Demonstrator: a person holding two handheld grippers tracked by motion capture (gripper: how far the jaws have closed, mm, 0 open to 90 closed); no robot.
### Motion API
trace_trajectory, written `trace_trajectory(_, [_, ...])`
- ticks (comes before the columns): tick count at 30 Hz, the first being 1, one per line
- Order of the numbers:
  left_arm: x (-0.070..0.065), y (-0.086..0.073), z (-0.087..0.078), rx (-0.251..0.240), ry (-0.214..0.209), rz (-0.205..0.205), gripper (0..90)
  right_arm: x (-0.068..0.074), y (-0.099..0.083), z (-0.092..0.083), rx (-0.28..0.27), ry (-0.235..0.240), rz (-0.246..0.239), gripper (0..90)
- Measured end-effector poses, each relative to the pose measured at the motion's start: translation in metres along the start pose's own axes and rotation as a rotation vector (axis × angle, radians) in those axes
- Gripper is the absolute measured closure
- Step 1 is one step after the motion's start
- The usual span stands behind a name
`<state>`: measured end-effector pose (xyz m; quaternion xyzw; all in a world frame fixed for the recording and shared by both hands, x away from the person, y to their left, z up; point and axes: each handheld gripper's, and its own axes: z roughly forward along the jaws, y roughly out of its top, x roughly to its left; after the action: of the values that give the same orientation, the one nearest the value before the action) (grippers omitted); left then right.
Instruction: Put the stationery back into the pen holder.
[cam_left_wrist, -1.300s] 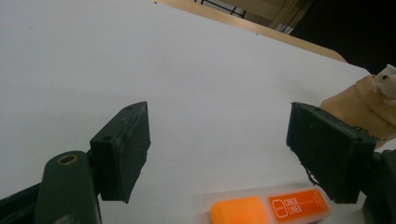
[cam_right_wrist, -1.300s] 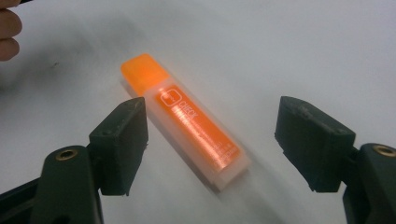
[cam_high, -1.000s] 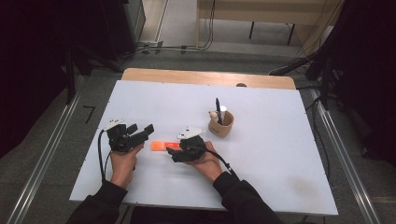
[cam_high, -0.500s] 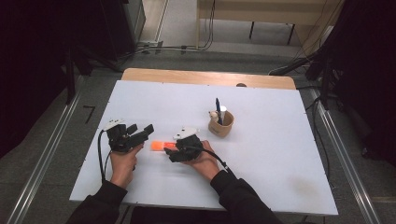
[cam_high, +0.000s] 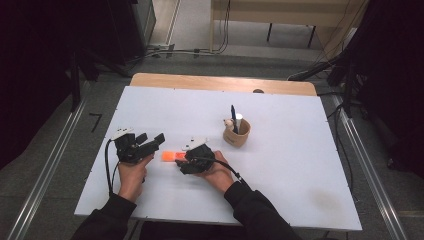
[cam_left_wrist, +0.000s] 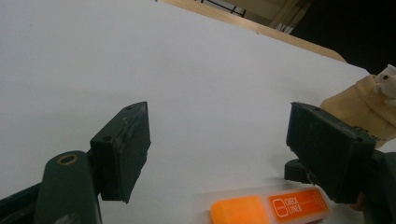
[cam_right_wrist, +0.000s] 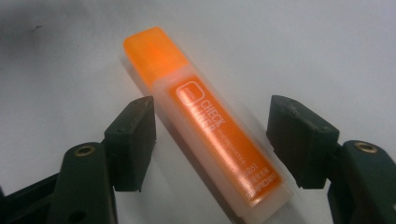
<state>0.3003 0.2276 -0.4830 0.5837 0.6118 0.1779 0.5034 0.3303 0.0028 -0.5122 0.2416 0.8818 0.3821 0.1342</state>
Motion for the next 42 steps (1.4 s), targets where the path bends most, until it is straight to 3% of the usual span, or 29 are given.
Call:
trace_trajectory(8, [0.000,0.000,0.000,-0.002,0.000,-0.005,22.1,0.001,0.000,0.001,0.012,0.013,-0.011,38.2])
trace_trajectory(25, [0.001,-0.001,-0.001,0.003,-0.008,-0.010,22.4,0.001,-0.001,-0.002,0.010,0.064,-0.038,62.0])
trace_trajectory(35, [0.000,-0.001,-0.001,0.002,-0.018,-0.014,22.5,0.004,-0.002,-0.005,0.012,0.030,-0.058,62.9])
trace_trajectory(42, [-0.004,-0.001,-0.001,0.008,-0.038,-0.008,22.4,-0.008,-0.005,-0.020,-0.022,0.015,-0.015,62.9])
